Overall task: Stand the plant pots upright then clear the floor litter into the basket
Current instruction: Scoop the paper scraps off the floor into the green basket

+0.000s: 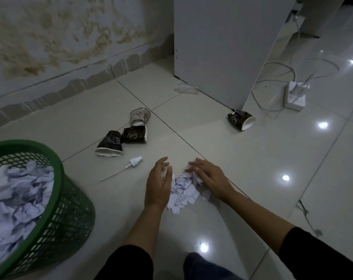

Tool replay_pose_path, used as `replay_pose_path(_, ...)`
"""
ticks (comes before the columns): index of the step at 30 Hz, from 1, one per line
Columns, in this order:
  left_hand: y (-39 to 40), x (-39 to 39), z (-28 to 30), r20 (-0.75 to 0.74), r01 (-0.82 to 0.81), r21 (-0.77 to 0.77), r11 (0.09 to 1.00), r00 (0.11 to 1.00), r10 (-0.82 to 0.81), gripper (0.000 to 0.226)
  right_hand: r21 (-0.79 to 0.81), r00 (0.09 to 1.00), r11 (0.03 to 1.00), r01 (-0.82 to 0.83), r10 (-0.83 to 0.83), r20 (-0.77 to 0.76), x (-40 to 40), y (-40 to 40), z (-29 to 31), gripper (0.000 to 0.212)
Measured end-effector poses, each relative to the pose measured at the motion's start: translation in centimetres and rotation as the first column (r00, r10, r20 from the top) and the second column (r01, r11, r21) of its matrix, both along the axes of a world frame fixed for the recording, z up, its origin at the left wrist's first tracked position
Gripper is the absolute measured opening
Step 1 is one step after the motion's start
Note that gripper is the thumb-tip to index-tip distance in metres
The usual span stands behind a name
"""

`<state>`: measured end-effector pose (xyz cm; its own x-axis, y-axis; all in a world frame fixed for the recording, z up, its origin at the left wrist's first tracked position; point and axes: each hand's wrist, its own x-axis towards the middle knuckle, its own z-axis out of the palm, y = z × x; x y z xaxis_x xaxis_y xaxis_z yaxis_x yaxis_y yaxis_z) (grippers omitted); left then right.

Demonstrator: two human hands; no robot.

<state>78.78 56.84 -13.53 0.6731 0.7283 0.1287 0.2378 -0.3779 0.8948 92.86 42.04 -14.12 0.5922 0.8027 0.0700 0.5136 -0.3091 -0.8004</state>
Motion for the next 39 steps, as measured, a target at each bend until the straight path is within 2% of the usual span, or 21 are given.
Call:
replay_pose_path(2,0.1,-0.8,-0.3,-0.022,-0.002,0.084,0.996,1.000,0.004,0.048,0.078,0.999,0.996,0.050,-0.050,0.006,-0.3,-1.3,0.1,0.040)
replay_pose_path(4,0.0,-1.7,-0.8,-0.059,0.028,0.105,0.994,0.998,-0.022,0.056,0.098,0.996,0.993,0.073,-0.077,0.037,-0.5,-2.0,0.0,0.034)
replay_pose_path(7,-1.3,-2.9,-1.5,-0.113,0.040,0.035,0.999,0.993,-0.035,0.063,0.022,0.996,0.997,0.074,-0.075,0.053,-0.7,-1.8,-0.6,0.043)
replay_pose_path(15,-5.3,-2.0,-1.6,-0.247,0.019,0.182,0.983,0.969,0.027,0.079,-0.134,0.993,0.991,0.027,-0.011,0.116,-0.9,0.7,-1.8,0.051)
replay_pose_path(19,-5.8,-1.1,-1.6,-0.226,-0.081,0.130,0.988,0.968,0.109,0.086,-0.085,0.992,0.996,0.012,-0.002,0.126,-3.1,1.2,-2.2,0.049)
replay_pose_path(23,-5.9,-0.7,-1.9,-0.231,-0.106,0.143,0.984,0.963,0.138,0.087,0.027,0.993,1.000,0.007,-0.010,0.116,-4.6,1.6,-2.7,0.049)
replay_pose_path(26,-6.0,-0.7,-2.1,-0.247,-0.132,0.104,0.986,0.957,0.155,0.083,0.101,0.997,0.994,0.033,-0.040,0.066,-5.7,2.0,-2.9,0.047)
replay_pose_path(29,-6.0,-0.9,-2.7,-0.265,-0.112,0.086,0.990,0.955,0.131,0.048,0.122,0.998,0.991,0.054,-0.050,-0.033,-7.1,2.3,-2.3,0.047)
replay_pose_path(30,-6.0,-0.8,-2.9,-0.238,-0.119,0.085,0.989,0.962,0.136,0.046,0.144,0.995,0.987,0.065,-0.053,-0.081,-7.3,2.4,-2.2,0.044)
replay_pose_path(32,-6.0,-0.7,-2.4,-0.178,-0.145,0.026,0.989,0.973,0.147,0.057,0.152,0.984,0.985,0.086,-0.060,-0.166,-7.6,2.5,-2.0,0.041)
replay_pose_path(34,-6.1,-0.6,-1.3,-0.089,-0.197,-0.084,0.977,0.978,0.190,0.094,0.140,0.973,0.984,0.107,-0.075,-0.216,-8.3,2.9,-1.7,0.045)
replay_pose_path(35,-6.1,-0.6,-0.8,-0.067,-0.217,-0.134,0.967,0.976,0.209,0.100,0.140,0.967,0.983,0.117,-0.081,-0.243,-8.8,3.0,-1.3,0.049)
replay_pose_path(37,-6.1,-0.6,-0.9,-0.017,-0.237,-0.224,0.945,0.971,0.239,0.096,0.168,0.950,0.974,0.149,-0.094,-0.297,-9.6,3.5,-0.7,0.052)
replay_pose_path(39,-5.7,-0.6,-1.2,0.000,-0.262,-0.312,0.913,0.961,0.276,0.075,0.209,0.921,0.961,0.180,-0.090,-0.378,-10.5,4.0,0.2,0.049)
